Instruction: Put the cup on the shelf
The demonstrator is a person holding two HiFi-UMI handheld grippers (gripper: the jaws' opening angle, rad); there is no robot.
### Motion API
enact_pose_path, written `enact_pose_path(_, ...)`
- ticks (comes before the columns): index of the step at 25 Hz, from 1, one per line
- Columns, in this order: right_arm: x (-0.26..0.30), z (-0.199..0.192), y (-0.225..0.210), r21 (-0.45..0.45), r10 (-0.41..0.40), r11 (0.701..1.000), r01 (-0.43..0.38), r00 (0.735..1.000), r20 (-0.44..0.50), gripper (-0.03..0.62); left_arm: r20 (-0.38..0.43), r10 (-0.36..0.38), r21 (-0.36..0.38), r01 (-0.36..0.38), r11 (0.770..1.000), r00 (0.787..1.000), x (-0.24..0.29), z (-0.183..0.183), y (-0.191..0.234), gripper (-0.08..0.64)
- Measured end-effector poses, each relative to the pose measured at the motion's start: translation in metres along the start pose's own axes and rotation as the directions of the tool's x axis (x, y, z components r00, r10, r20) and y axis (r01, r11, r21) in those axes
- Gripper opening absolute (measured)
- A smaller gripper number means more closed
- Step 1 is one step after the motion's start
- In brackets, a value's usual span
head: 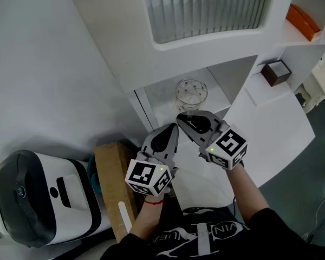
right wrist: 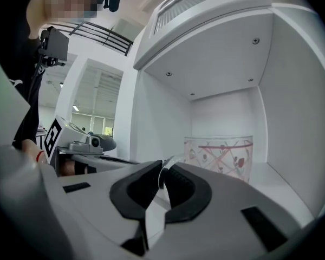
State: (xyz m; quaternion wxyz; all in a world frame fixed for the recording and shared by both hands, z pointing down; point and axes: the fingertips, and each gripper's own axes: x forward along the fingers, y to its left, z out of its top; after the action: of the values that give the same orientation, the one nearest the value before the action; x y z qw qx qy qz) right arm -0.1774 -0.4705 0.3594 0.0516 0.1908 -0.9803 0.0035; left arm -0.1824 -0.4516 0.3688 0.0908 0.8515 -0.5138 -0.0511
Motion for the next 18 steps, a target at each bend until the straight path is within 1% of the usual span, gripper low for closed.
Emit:
enact_pose_path(6, -0.001, 0.006, 0.002, 0.022, 0.003, 1.0, -0.004, 1.0, 0.03, 0.012, -0.001, 0.005, 0.001, -0.005, 1.0, 1.0, -0.001, 0.0, 0.0, 0.006)
enact_pose_path(14, -0.012, 0.004, -0.001, 0.04, -0.02, 0.999, 0.018, 0.999, 0.042, 0.014, -0.003, -0.003, 0.002, 0.003, 1.0, 1.0, 0.0, -0.001, -0.006, 0.006)
enact_pose_path(18, -0.017, 0.005, -0.001, 0.055, -0.028, 0.998, 0.025, 0.998, 0.055, 0.036, -0.006, -0.004, 0.001, 0.004, 1.0, 1.0, 0.0, -0.003, -0.007, 0.006)
